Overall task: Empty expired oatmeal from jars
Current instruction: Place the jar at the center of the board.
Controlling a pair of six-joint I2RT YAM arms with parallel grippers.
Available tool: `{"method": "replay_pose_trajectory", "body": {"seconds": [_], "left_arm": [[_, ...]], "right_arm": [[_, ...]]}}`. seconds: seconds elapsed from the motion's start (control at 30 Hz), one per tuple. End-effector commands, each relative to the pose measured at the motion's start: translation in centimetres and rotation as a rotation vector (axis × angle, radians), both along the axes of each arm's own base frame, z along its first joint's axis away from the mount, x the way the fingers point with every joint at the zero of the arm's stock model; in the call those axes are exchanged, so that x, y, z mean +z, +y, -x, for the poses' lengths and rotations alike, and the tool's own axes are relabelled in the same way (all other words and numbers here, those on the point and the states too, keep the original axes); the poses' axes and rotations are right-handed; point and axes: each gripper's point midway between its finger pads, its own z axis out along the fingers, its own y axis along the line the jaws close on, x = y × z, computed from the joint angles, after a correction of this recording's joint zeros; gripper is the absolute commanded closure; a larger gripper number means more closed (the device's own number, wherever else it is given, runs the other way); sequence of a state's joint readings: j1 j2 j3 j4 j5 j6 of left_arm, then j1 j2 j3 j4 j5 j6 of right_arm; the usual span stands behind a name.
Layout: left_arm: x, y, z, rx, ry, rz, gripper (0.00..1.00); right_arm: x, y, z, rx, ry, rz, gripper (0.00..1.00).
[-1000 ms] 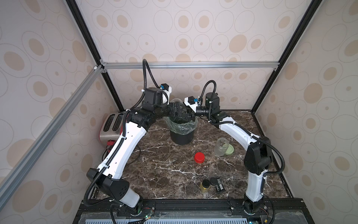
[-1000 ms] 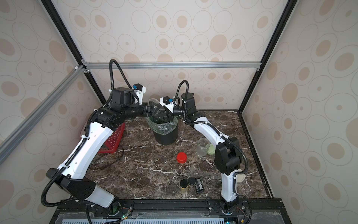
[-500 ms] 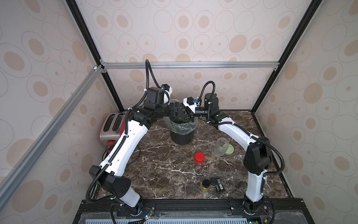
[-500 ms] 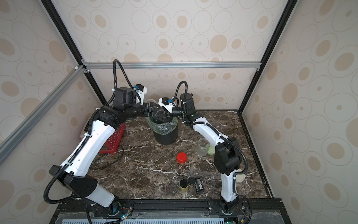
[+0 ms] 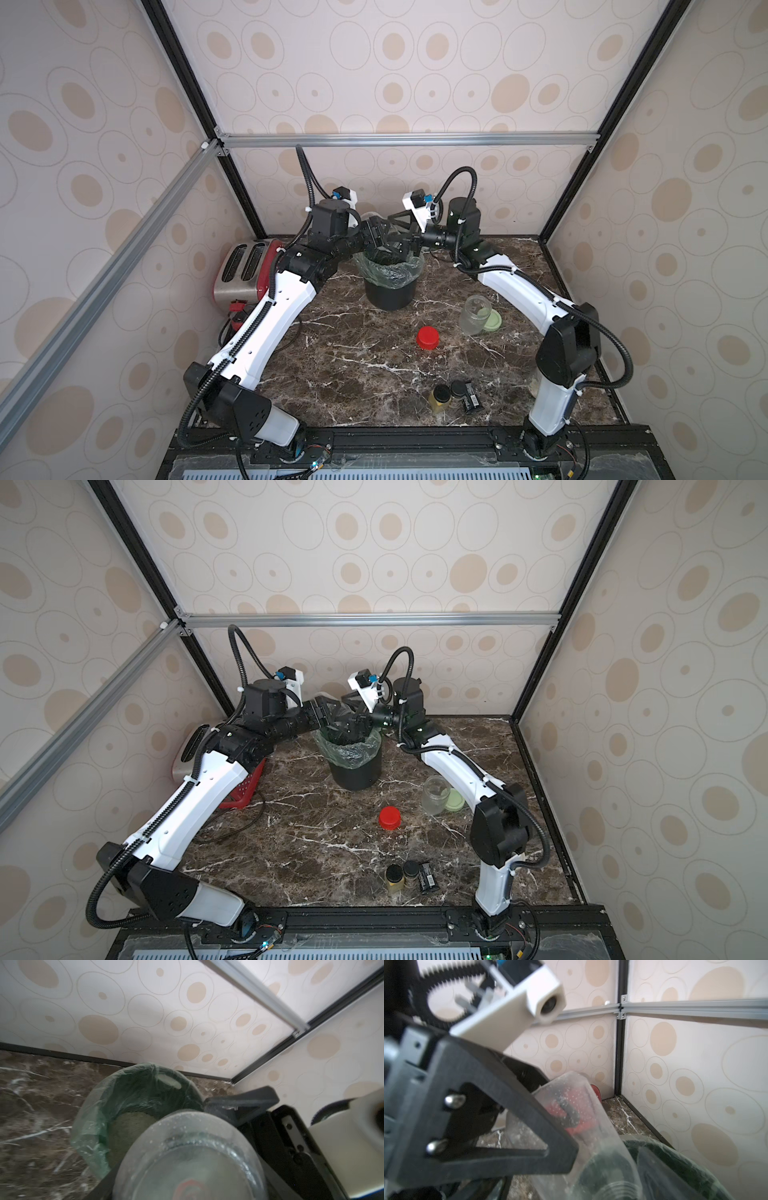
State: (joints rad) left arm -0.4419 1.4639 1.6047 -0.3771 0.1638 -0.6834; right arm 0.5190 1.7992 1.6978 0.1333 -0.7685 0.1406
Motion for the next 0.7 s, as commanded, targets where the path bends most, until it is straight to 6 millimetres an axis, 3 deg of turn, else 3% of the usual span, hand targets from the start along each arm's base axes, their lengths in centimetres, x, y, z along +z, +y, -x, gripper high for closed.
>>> {"method": "replay_pose_trajectory", "body": {"seconds": [0.0,0.13,0.3,0.43,0.67], "left_arm": [[2.7,0.7,-0.3,0.060,-0.059,0.176,0.64],[3.0,0.3,-0.8,0.021,-0.039,0.384,0.66],[3.2,-0.5,-1.0,-0.044,-0.004,0.568,0.67],[3.4,-0.5,-0.9,-0.065,0.006,0.652,0.67],[4.5,-0.5,-0.9,-0.116,0.017,0.830,0.66]], "right_arm": [[3.3,-2.2,1.7,-0.107,0.315,-0.092,0.06],[2.7,-4.7,3.5,-0.145,0.523,-0.161,0.04],[4.5,-8.2,4.0,-0.106,0.640,-0.375,0.05],[4.3,-8.1,3.9,-0.040,0.696,-0.419,0.05],[2.0,-7.9,1.6,-0.034,0.769,-0.442,0.01]]}}
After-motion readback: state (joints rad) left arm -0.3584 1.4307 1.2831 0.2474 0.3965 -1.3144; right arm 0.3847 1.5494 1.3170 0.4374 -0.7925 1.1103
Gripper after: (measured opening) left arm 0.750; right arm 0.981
